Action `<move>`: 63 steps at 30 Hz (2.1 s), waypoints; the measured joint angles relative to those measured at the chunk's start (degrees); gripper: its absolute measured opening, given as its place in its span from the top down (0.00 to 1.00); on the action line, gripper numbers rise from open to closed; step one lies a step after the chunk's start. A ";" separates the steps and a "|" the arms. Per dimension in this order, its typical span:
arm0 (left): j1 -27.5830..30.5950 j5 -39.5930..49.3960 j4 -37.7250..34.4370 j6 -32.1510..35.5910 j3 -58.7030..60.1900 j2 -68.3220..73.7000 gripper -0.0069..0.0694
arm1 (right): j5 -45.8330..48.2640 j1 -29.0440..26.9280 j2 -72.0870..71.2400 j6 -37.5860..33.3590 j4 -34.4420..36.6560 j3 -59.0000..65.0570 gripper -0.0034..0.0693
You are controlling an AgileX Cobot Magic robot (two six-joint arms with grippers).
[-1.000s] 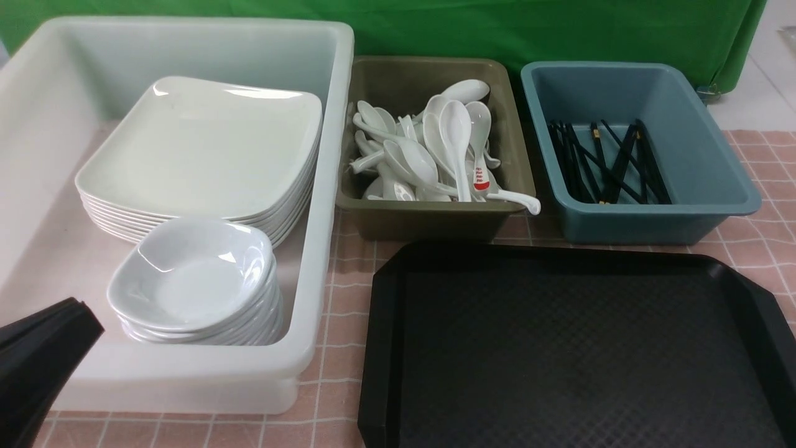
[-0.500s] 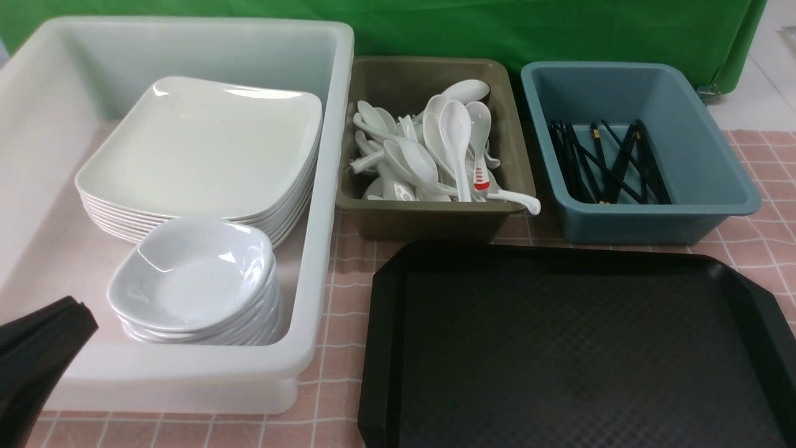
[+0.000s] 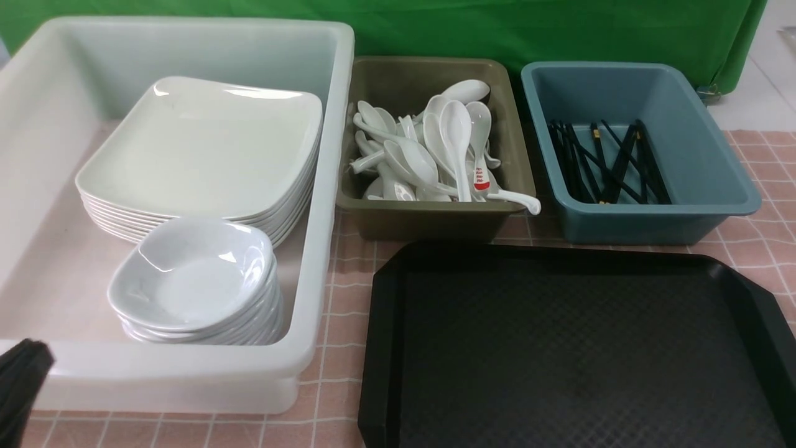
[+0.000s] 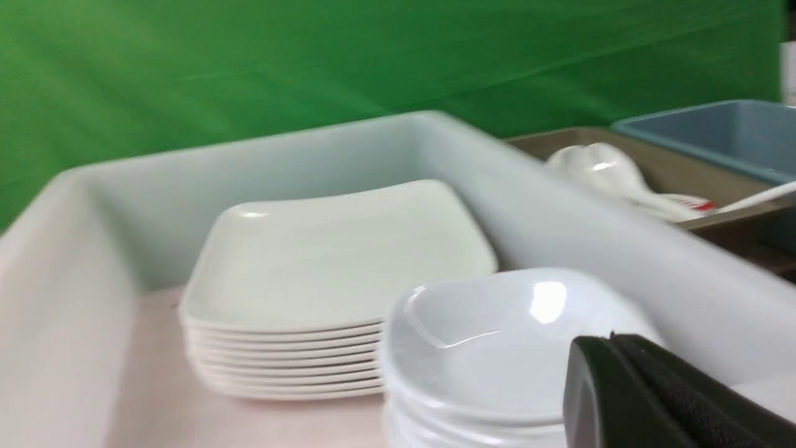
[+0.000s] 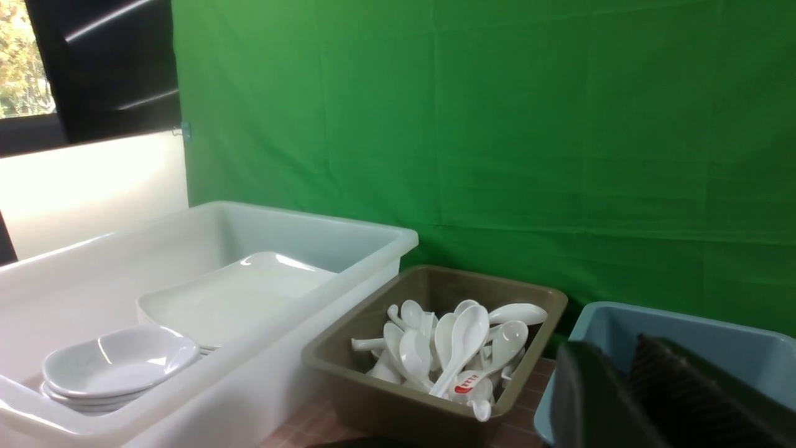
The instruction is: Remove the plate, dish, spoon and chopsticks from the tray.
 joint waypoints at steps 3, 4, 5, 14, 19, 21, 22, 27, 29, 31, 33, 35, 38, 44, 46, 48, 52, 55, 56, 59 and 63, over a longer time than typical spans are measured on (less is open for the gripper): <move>3.81 0.98 -0.07 -0.05 1.46 -1.57 0.91 | 0.12 0.00 0.00 0.00 0.00 0.05 0.72; 4.53 2.66 -0.01 0.00 1.46 -1.76 0.91 | 0.07 0.00 0.00 0.00 0.00 0.05 0.72; 4.84 4.59 0.04 0.20 1.52 -1.83 0.91 | 0.19 0.00 0.00 0.00 0.00 0.05 0.72; 6.63 9.36 0.03 2.13 1.64 -1.83 0.91 | 0.32 0.00 -0.05 0.00 -0.04 0.05 0.72; 7.71 9.36 0.03 2.14 1.64 -1.83 0.91 | 0.32 0.00 -0.05 0.00 -0.04 0.05 0.72; 7.71 9.36 0.03 2.14 1.64 -1.83 0.91 | 0.32 0.00 -0.05 0.00 -0.04 0.05 0.72; 7.71 9.36 0.03 2.14 1.64 -1.83 0.91 | 0.32 0.00 -0.05 0.00 -0.04 0.05 0.72; 7.71 9.36 0.03 2.19 1.64 -1.83 0.91 | 0.32 0.00 -0.05 0.00 -0.04 0.05 0.72; 7.71 9.36 0.03 2.19 1.64 -1.83 0.91 | 0.40 0.00 -0.05 0.00 -0.04 0.05 0.72; 7.71 9.36 0.03 2.19 1.64 -1.83 0.91 | 0.40 0.00 -0.05 0.00 -0.04 0.05 0.72; 7.71 9.36 0.03 2.19 1.64 -1.83 0.91 | 0.40 0.00 -0.05 0.00 -0.04 0.05 0.72; 7.71 9.36 0.03 2.19 1.64 -1.83 0.91 | 0.40 0.00 -0.05 0.00 -0.04 0.05 0.72; 7.71 9.36 0.03 2.19 1.64 -1.83 0.91 | 0.40 0.00 -0.05 0.00 -0.04 0.05 0.72; 7.71 9.36 0.03 2.19 1.64 -1.83 0.91 | 0.40 0.00 -0.05 0.00 0.13 0.05 0.72; 7.71 9.36 0.03 2.26 1.64 -1.83 0.91 | 0.28 0.00 -0.05 -1.03 2.33 0.05 0.71; 7.71 9.36 0.03 2.26 1.64 -1.83 0.91 | 0.10 0.00 -0.05 -4.96 7.56 0.05 0.71; 7.71 9.36 0.03 2.26 1.64 -1.83 0.91 | -0.58 0.00 -0.05 -17.12 20.48 0.05 0.69; 7.71 9.36 0.03 2.26 1.64 -1.83 0.91 | -0.93 0.00 -0.05 -20.31 24.88 0.05 0.68; 7.71 9.36 0.03 2.26 1.64 -1.83 0.91 | -0.92 0.00 -0.05 -20.50 25.34 0.05 0.68; 7.71 9.36 0.03 2.26 1.64 -1.83 0.91 | -1.00 -0.29 -0.41 -21.66 26.00 0.39 0.68; 7.71 9.53 0.03 2.26 1.64 -1.83 0.91 | -1.65 -6.44 -1.20 -24.19 26.13 2.77 0.67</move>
